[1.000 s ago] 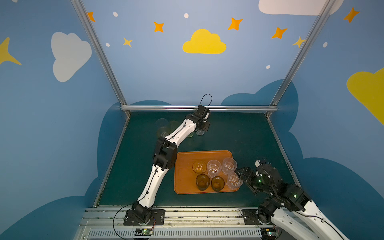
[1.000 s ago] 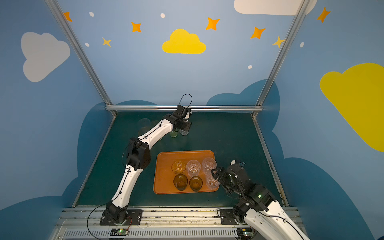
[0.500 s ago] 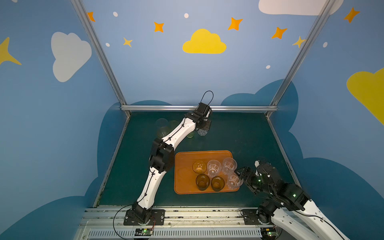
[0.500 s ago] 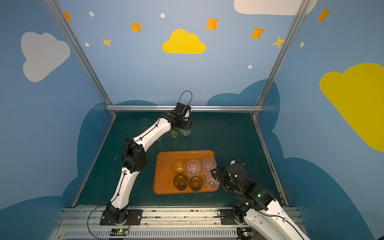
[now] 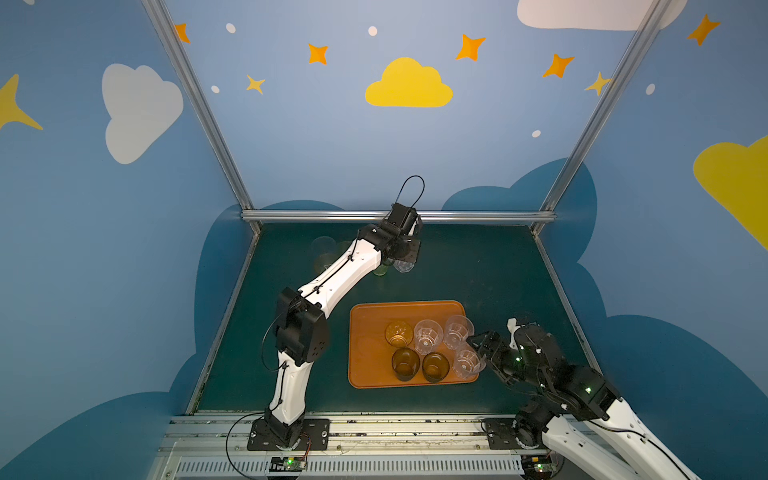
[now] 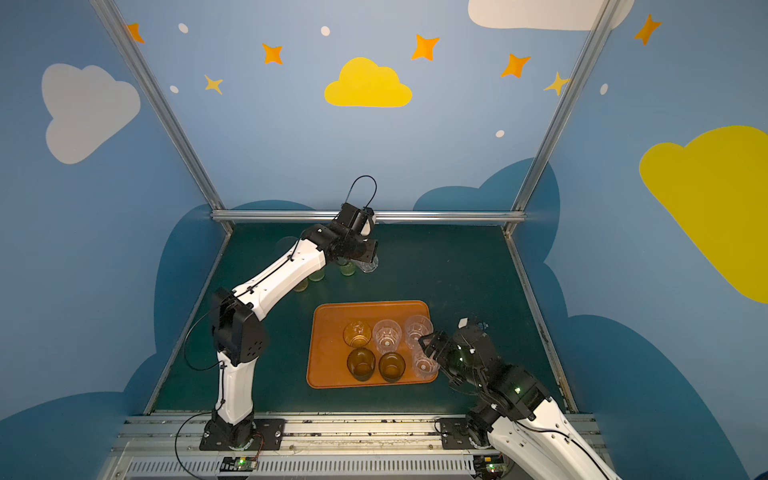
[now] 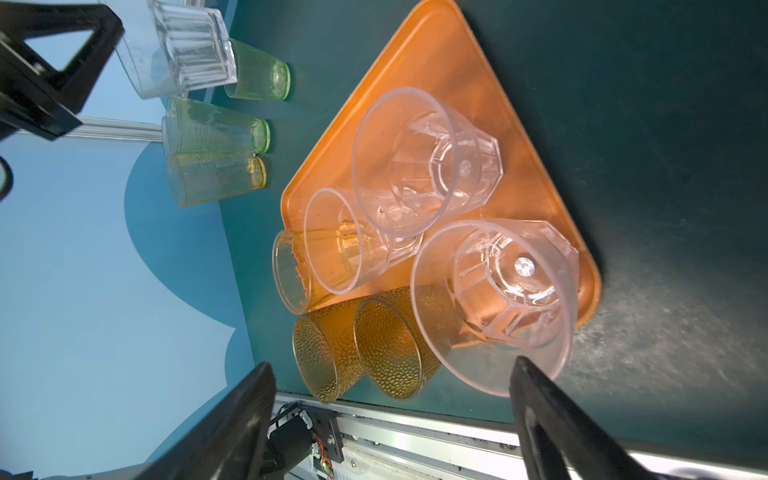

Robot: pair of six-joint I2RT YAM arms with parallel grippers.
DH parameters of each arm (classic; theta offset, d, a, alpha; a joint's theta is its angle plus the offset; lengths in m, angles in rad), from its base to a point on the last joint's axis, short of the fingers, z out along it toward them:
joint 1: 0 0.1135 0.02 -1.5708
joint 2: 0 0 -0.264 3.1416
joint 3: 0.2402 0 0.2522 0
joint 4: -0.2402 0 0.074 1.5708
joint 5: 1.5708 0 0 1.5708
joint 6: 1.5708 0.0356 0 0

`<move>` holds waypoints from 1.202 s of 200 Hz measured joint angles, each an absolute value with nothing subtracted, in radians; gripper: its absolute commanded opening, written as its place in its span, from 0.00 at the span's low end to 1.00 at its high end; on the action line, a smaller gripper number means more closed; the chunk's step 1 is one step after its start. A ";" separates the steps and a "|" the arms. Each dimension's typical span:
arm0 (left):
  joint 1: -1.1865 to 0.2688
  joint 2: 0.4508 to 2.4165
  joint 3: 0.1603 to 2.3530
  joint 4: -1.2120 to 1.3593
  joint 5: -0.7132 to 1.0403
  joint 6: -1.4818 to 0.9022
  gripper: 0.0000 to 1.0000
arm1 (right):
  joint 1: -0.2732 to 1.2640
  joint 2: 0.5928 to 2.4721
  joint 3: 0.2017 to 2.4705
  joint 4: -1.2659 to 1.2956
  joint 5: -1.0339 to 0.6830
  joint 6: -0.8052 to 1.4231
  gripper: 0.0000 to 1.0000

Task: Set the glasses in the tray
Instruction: 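Close the left gripper on the clear glass and lift it, then carry the clear glass with the left gripper over the tray's near corner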

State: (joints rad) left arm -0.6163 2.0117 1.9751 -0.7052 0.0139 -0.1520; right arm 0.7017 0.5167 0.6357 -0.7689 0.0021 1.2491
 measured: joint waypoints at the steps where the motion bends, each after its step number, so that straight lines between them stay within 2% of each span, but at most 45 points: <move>1: -0.617 2.009 1.971 -0.706 0.014 -0.153 0.04 | 0.702 0.517 0.636 -0.768 0.001 1.250 0.87; 100: -0.701 1.683 1.672 -0.702 -0.064 -0.196 0.04 | 0.702 0.537 0.636 -0.728 -0.055 1.230 0.87; 179: -0.710 1.400 1.442 -0.675 -0.100 -0.241 0.04 | 0.702 0.556 0.641 -0.719 -0.054 1.188 0.87; 240: -0.714 1.259 1.304 -0.684 -0.129 -0.279 0.04 | 0.702 0.583 0.698 -0.712 -0.045 1.143 0.87</move>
State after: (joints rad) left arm -0.7139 1.2591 1.3041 -0.6842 -0.1287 -0.2794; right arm 0.7017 0.5827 0.6979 -0.7116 -0.0452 1.1427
